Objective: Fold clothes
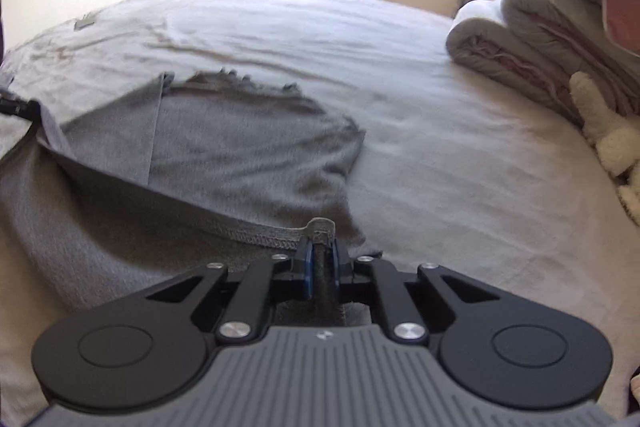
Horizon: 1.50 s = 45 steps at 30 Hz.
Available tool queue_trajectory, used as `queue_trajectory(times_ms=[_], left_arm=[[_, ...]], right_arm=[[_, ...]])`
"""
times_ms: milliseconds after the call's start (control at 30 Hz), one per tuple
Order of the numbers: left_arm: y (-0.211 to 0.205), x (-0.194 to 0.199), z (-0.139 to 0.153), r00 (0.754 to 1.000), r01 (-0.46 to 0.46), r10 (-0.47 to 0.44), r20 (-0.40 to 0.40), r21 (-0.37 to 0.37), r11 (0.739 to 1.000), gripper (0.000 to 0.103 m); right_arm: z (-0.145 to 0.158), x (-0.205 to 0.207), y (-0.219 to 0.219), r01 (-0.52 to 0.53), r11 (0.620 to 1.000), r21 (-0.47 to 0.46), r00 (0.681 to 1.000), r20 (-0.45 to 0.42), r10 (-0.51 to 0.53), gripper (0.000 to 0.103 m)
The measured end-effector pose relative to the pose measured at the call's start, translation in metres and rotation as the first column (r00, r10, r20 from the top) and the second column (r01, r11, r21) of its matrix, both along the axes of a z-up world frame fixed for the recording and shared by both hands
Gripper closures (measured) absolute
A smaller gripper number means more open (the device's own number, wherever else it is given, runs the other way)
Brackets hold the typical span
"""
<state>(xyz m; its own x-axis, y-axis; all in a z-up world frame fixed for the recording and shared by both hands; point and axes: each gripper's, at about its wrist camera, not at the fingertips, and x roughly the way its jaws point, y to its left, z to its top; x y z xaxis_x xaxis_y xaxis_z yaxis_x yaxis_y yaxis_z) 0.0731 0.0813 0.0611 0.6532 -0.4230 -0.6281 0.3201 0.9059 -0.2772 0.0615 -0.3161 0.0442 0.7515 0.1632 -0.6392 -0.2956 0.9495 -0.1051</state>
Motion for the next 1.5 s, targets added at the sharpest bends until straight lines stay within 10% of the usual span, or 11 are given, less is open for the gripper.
queue_trajectory(times_ms=[600, 767, 933, 1067, 1500], left_arm=[[0.011, 0.027, -0.014, 0.971, -0.235, 0.231, -0.065, -0.061, 0.97, 0.082], [0.013, 0.024, -0.011, 0.978, -0.209, 0.206, -0.046, -0.096, 0.973, 0.052], [0.007, 0.027, -0.018, 0.982, -0.189, 0.187, -0.028, -0.075, 0.979, 0.049], [-0.013, 0.028, -0.03, 0.989, -0.148, 0.148, -0.006, 0.026, 0.989, 0.091], [-0.019, 0.037, -0.015, 0.965, -0.242, 0.237, 0.111, 0.035, 0.97, 0.097]], right_arm=[[-0.013, 0.028, 0.013, 0.2, 0.978, -0.054, 0.98, 0.016, -0.2, 0.093], [-0.011, 0.029, 0.005, 0.214, 0.977, 0.003, 0.977, -0.01, -0.214, 0.092], [-0.013, 0.029, 0.002, 0.214, 0.976, 0.038, 0.977, -0.03, -0.213, 0.092], [-0.015, 0.029, 0.001, 0.212, 0.976, 0.044, 0.977, -0.04, -0.21, 0.091], [-0.003, 0.031, 0.0, 0.249, 0.968, 0.034, 0.967, 0.046, -0.25, 0.093]])
